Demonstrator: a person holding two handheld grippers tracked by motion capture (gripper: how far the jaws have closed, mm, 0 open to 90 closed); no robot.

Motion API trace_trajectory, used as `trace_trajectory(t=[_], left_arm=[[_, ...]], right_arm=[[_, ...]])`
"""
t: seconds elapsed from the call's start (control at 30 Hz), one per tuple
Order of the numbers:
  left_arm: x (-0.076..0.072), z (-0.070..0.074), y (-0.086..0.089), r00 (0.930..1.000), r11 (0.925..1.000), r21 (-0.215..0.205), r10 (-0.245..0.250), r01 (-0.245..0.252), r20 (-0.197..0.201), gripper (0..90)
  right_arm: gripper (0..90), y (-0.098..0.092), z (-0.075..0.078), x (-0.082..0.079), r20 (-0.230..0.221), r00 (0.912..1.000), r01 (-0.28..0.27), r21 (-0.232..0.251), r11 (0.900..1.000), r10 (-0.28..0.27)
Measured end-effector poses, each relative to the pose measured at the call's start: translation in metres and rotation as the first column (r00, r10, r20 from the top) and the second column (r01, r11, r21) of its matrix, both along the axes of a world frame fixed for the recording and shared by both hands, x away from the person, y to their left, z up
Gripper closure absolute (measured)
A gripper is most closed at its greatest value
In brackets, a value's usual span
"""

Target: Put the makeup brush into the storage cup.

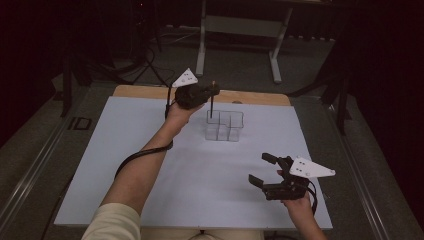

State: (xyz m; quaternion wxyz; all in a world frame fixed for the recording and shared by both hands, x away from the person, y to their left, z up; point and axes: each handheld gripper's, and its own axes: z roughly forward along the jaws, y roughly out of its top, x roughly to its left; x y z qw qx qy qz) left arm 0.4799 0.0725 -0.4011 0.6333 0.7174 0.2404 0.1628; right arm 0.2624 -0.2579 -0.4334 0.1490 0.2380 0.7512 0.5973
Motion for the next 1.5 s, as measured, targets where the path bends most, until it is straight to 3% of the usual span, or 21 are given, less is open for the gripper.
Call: trace_trajectory(t=[0.17, 0.2, 0.27, 0.33, 0.5, 0.73, 0.93, 1.03, 1.13, 1.2, 1.3, 1.37, 1.5], left_arm=[[0.000, -0.001, -0.001, 1.0000, 1.0000, -0.007, 0.005, -0.005, -0.002, 83.6], [0.001, -0.002, -0.001, 1.0000, 1.0000, -0.008, 0.002, -0.002, -0.003, 81.2], [0.002, -0.003, -0.004, 0.9993, 0.9993, -0.022, -0.029, 0.029, -0.022, 66.6], [0.001, -0.003, -0.005, 0.9998, 0.9998, -0.011, -0.019, 0.019, -0.010, 57.8], [0.000, 0.001, -0.005, 0.9988, 0.9990, -0.037, -0.025, 0.023, -0.041, 49.5], [-0.003, 0.005, -0.001, 0.9981, 0.9985, -0.050, -0.025, 0.022, -0.057, 47.1], [-0.010, 0.009, 0.002, 0.9987, 0.9988, -0.047, -0.012, 0.010, -0.049, 37.9], [-0.015, 0.012, 0.005, 0.9994, 0.9977, -0.066, -0.016, 0.014, -0.032, 36.9], [-0.018, 0.016, 0.009, 0.9994, 0.9963, -0.084, -0.017, 0.014, -0.029, 28.6], [-0.021, 0.018, 0.011, 0.9994, 0.9958, -0.090, -0.018, 0.015, -0.029, 28.2], [-0.022, 0.020, 0.012, 0.9989, 0.9972, -0.074, -0.012, 0.009, -0.045, 18.7], [-0.024, 0.021, 0.011, 0.9991, 0.9984, -0.054, -0.019, 0.017, -0.037, 17.7], [-0.027, 0.022, 0.009, 0.9967, 0.9973, -0.062, -0.045, 0.041, -0.067, 9.7]], right_arm=[[14.2, 0.000, 0.000, 0.000, 0.001, 1.0000, -0.001, -0.002, 1.000, 0.001], [14.2, 0.000, 0.000, 0.000, 0.001, 1.0000, 0.001, -0.003, 1.000, -0.001], [14.2, 0.000, 0.000, 0.000, 0.001, 1.0000, 0.001, -0.003, 1.000, -0.001], [14.2, 0.000, 0.000, 0.000, 0.000, 1.0000, 0.001, -0.002, 1.000, -0.001], [14.2, 0.000, 0.000, 0.000, 0.002, 1.0000, 0.000, -0.003, 1.000, 0.000], [14.2, 0.000, 0.000, 0.000, 0.002, 1.0000, 0.000, -0.003, 1.000, 0.000], [14.2, 0.001, 0.000, 0.000, 0.003, 1.0000, -0.002, -0.005, 1.000, 0.002], [14.2, 0.001, 0.000, 0.000, 0.004, 1.0000, -0.002, -0.007, 1.000, 0.002], [14.2, 0.002, 0.001, 0.000, 0.002, 1.0000, -0.001, -0.005, 1.000, 0.001], [14.2, 0.002, 0.001, 0.000, 0.003, 1.0000, 0.000, -0.007, 1.000, 0.000], [14.2, 0.002, 0.001, 0.000, 0.003, 1.0000, 0.002, -0.009, 1.000, -0.002], [14.2, 0.002, 0.001, 0.000, 0.005, 1.0000, 0.003, -0.006, 1.000, -0.003], [14.2, 0.002, 0.001, 0.000, 0.003, 1.0000, 0.004, -0.007, 1.000, -0.004]])
